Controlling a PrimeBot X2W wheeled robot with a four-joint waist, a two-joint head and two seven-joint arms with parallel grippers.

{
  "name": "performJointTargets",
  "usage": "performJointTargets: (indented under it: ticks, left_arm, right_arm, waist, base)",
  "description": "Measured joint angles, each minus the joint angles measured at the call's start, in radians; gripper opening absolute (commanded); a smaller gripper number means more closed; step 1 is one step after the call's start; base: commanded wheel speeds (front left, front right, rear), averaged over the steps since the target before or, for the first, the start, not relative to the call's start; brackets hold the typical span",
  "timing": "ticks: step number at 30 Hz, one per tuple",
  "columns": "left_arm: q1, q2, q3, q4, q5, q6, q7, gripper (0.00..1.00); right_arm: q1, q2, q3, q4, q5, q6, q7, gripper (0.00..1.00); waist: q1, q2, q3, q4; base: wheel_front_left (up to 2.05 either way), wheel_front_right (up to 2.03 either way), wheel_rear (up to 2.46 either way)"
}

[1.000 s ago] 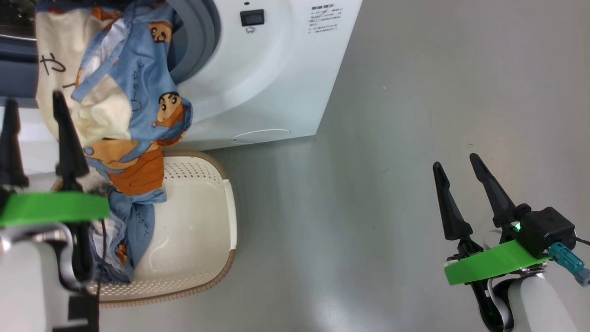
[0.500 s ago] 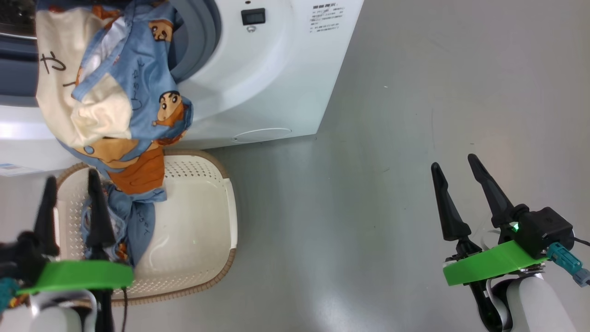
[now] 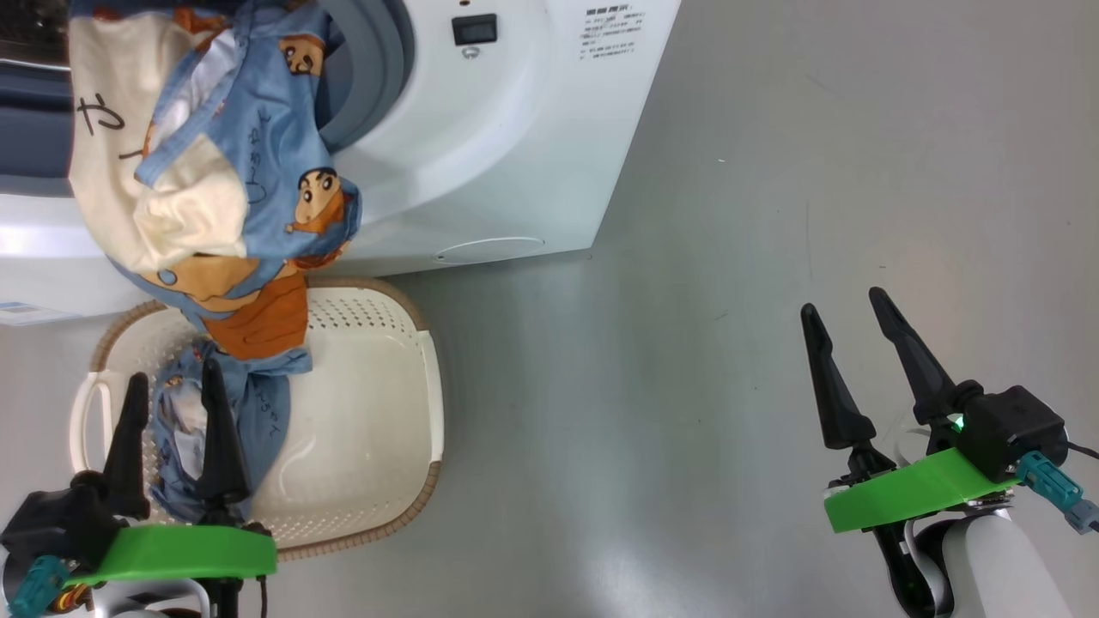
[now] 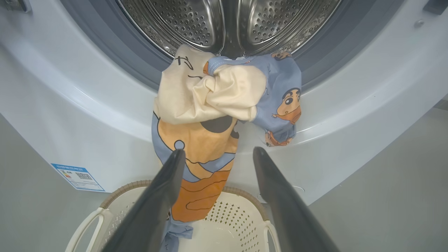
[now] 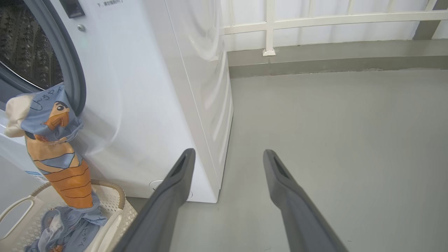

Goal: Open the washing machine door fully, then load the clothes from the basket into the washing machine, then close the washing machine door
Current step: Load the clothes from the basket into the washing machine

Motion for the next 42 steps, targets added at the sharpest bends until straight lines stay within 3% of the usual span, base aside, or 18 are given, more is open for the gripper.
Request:
performJointTargets:
  ticks: [15,42]
  left_arm:
    - [-0.075,0.0,-0.009,0.072,0.034,-0.015,0.0,1.0]
    - [-0.472,0.028,0.122,0.508,0.105,-0.083,0.0,1.0]
  right_arm:
    - [-0.004,-0.001,0.008,0.001,0.0,0.0,0.0,1.0]
    - [-0.045,-0.016,0.001,-0.031,-0.002,0.0,0.0,1.0]
  waist:
    - [0.0,0.0,0.035,-0.011]
    - [0.0,0.0,0.215,-0.045]
  base:
    - [0.0,0.0,0.0]
    - [0.0,0.0,0.0]
